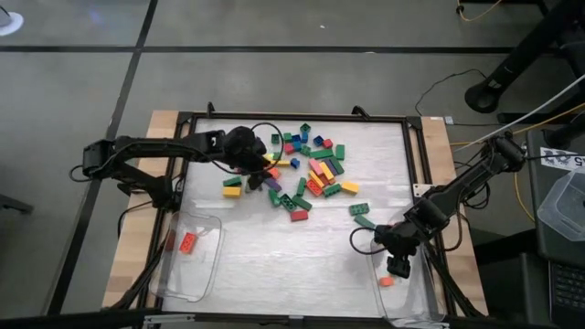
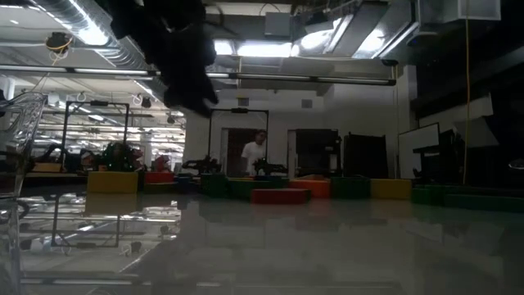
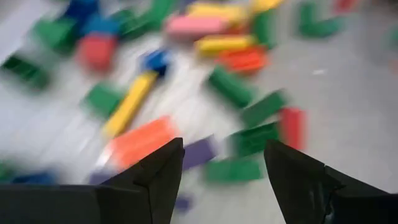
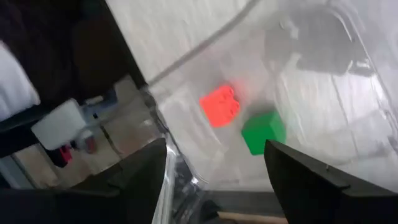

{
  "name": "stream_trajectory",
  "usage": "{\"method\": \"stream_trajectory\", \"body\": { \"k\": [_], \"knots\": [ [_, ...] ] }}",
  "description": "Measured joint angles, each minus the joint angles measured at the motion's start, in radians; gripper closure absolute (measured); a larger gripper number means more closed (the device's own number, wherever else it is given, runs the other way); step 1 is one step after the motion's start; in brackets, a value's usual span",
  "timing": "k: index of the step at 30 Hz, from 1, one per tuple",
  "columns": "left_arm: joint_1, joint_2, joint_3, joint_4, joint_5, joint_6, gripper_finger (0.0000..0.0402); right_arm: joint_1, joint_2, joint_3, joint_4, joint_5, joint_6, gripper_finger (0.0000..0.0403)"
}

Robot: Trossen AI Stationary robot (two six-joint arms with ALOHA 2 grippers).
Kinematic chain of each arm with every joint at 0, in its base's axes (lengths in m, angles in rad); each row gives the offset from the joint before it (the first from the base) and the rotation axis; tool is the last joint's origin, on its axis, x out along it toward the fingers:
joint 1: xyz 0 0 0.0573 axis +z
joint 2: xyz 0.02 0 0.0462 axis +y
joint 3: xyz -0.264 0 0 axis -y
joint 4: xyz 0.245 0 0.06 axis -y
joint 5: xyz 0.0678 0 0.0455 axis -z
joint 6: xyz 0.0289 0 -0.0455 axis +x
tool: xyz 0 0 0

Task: Sort blocks by size
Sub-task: Put the large orange game piece into the left transparent bin

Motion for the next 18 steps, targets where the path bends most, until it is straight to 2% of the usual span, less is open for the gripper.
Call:
{"method": "stream_trajectory", "body": {
  "k": [3, 9, 18],
  "knots": [
    [0.026, 0.000, 0.011, -0.097, -0.106, -0.069, 0.0190, 0.000, -0.022, 0.025, 0.000, 0.045, -0.009, 0.0132],
    [0.090, 0.000, 0.011, -0.254, -0.285, -0.145, 0.0190, 0.000, -0.049, 0.083, 0.004, 0.166, -0.134, 0.0132],
    [0.167, 0.052, 0.010, -0.319, -0.310, -0.165, 0.0190, 0.000, -0.051, 0.156, 0.038, 0.337, -0.428, 0.0132]
  ]
}}
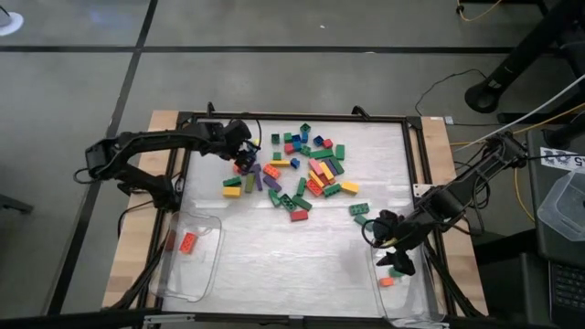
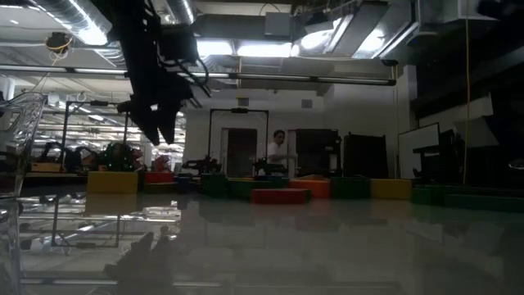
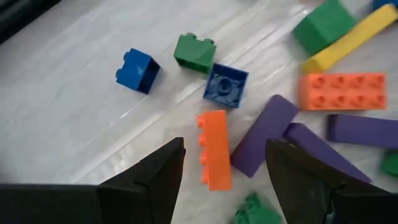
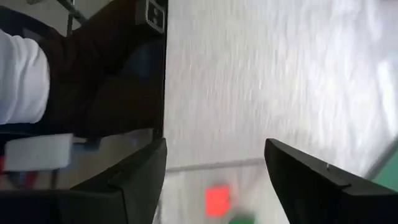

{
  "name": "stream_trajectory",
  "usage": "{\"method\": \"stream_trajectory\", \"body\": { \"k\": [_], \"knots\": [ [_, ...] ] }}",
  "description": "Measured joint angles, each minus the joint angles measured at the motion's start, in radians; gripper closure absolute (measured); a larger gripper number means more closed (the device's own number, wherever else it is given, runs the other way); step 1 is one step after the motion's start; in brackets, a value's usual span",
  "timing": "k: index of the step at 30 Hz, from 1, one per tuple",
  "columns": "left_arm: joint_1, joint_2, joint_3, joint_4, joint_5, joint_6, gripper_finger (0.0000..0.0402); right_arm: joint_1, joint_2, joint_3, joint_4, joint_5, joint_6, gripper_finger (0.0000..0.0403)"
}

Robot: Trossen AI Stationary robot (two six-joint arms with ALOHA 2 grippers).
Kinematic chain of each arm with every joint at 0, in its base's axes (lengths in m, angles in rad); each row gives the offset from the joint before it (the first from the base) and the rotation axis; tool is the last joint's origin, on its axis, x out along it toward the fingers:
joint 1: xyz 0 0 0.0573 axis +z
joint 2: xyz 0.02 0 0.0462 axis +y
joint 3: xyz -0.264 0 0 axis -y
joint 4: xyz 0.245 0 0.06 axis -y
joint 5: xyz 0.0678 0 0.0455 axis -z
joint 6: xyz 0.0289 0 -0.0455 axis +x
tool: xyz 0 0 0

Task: Sort blocks by size
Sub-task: Put the large orange game piece into the left transparent bin

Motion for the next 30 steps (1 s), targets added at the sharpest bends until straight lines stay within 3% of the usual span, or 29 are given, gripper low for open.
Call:
{"method": "stream_trajectory", "body": {
  "k": [20, 30],
  "knots": [
    [0.008, 0.250, 0.001, 0.010, 0.005, 0.019, 0.0196, 0.000, 0.000, 0.003, 0.001, 0.348, -0.252, 0.0132],
    [0.027, 0.254, 0.000, 0.020, 0.010, 0.051, 0.0332, 0.000, 0.006, 0.003, 0.002, 0.460, -0.310, 0.0132]
  ]
}}
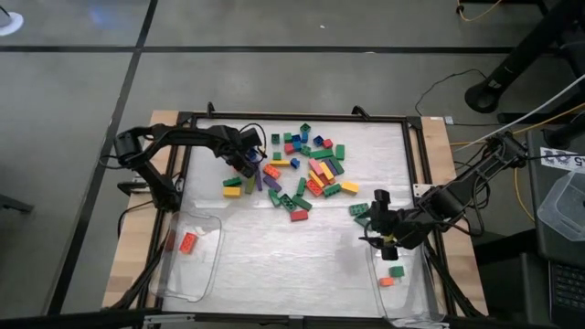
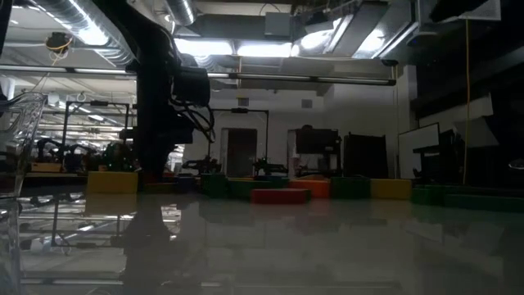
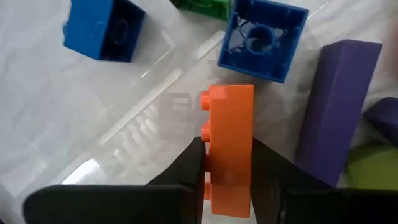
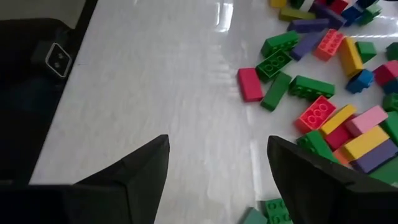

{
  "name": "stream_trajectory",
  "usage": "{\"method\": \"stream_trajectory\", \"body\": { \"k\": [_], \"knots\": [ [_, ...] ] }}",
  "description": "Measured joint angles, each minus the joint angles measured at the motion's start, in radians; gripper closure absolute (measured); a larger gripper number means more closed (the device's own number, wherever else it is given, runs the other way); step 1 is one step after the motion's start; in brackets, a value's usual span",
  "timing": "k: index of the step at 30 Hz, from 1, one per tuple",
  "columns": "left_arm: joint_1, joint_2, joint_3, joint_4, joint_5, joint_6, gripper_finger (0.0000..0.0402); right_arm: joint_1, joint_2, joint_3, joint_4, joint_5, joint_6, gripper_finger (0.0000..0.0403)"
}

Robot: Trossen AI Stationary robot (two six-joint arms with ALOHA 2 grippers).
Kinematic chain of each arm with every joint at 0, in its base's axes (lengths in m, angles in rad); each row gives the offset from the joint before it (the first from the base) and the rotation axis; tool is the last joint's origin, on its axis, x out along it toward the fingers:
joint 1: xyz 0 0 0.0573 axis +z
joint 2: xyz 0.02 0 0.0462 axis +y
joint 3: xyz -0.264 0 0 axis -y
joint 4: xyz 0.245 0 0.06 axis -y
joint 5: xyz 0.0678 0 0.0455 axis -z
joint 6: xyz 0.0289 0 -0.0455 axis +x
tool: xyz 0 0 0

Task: Sort blocks by size
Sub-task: Put the large orange game piece into the left transparent bin

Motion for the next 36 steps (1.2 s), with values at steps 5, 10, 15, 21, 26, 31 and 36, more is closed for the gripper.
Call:
{"method": "stream_trajectory", "body": {
  "k": [5, 10, 15, 21, 26, 31, 36],
  "knots": [
    [0.011, 0.000, 0.007, -0.007, 0.001, 0.001, 0.0332, -0.010, 0.018, -0.003, 0.008, 0.032, -0.045, 0.0132],
    [0.012, -0.023, 0.082, -0.068, 0.034, 0.013, 0.0332, -0.073, 0.055, -0.023, 0.079, 0.081, -0.083, 0.0132],
    [0.005, -0.079, 0.203, -0.179, 0.143, 0.023, 0.0332, -0.171, 0.118, -0.025, 0.127, 0.074, -0.238, 0.0132],
    [-0.040, -0.177, 0.297, -0.329, 0.387, 0.021, 0.0332, -0.312, 0.216, -0.025, 0.261, 0.010, -0.406, 0.0132],
    [-0.141, -0.271, 0.302, -0.507, 0.571, 0.001, 0.0328, -0.415, 0.307, -0.025, 0.366, -0.089, -0.603, 0.0132],
    [-0.303, -0.338, 0.300, -0.709, 0.602, -0.157, 0.0325, -0.491, 0.384, -0.025, 0.427, -0.159, -0.691, 0.0132],
    [-0.470, -0.374, 0.279, -0.751, 0.639, -0.371, 0.0323, -0.551, 0.438, -0.025, 0.437, -0.171, -0.579, 0.0132]
  ]
}}
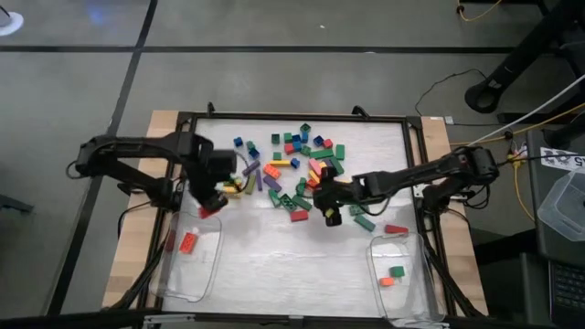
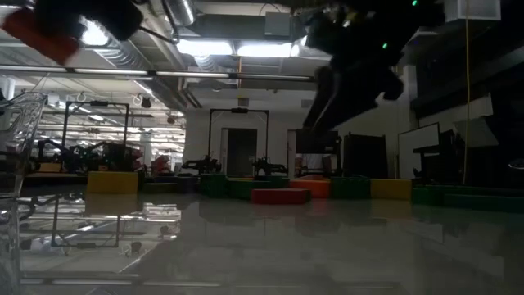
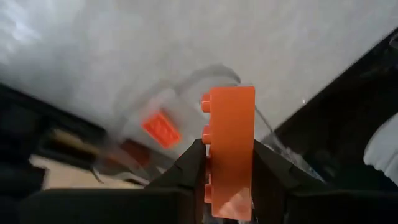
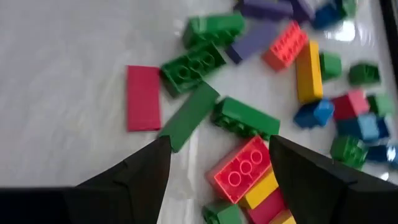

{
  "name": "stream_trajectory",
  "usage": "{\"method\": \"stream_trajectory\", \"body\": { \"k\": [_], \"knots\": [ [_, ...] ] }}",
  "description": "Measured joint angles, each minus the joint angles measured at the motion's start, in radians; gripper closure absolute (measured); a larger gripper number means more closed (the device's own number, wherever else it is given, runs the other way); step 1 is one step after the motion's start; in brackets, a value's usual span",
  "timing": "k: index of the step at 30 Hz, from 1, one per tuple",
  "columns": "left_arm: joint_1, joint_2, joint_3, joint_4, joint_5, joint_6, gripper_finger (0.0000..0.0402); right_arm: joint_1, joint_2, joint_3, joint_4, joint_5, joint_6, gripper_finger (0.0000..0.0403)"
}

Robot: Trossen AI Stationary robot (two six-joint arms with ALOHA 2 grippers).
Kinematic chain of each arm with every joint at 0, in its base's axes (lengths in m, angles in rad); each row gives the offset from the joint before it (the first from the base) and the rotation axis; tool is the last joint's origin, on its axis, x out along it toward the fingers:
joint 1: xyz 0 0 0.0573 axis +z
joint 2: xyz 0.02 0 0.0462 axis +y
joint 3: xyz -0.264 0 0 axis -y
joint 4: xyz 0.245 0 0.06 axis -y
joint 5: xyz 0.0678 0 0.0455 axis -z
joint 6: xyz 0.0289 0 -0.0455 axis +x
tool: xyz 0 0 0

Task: Sort blocks by size
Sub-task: Put the large orange game piece into the left transparent bin

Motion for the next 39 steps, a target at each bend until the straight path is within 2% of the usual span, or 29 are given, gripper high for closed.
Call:
{"method": "stream_trajectory", "body": {
  "k": [6, 11, 15, 24, 32, 39],
  "knots": [
    [-0.170, -0.001, -0.002, 0.007, 0.049, -0.170, 0.0305, -0.046, 0.052, 0.000, -0.003, -0.010, 0.162, 0.0132],
    [-0.280, -0.001, -0.002, 0.006, 0.039, -0.262, 0.0287, -0.060, 0.097, 0.000, 0.005, -0.007, 0.246, 0.0132],
    [-0.334, -0.001, -0.002, 0.006, -0.006, -0.336, 0.0268, -0.074, 0.133, 0.000, 0.006, 0.000, 0.289, 0.0132],
    [-0.364, -0.001, -0.002, 0.008, -0.046, -0.395, 0.0224, -0.116, 0.159, 0.000, 0.001, 0.001, 0.384, 0.0132],
    [-0.364, -0.001, -0.003, 0.042, -0.079, -0.394, 0.0226, -0.145, 0.165, 0.000, -0.022, -0.042, 0.475, 0.0132],
    [-0.363, -0.001, -0.003, 0.091, -0.103, -0.368, 0.0224, -0.143, 0.207, 0.002, -0.041, -0.031, 0.558, 0.0132]
  ]
}}
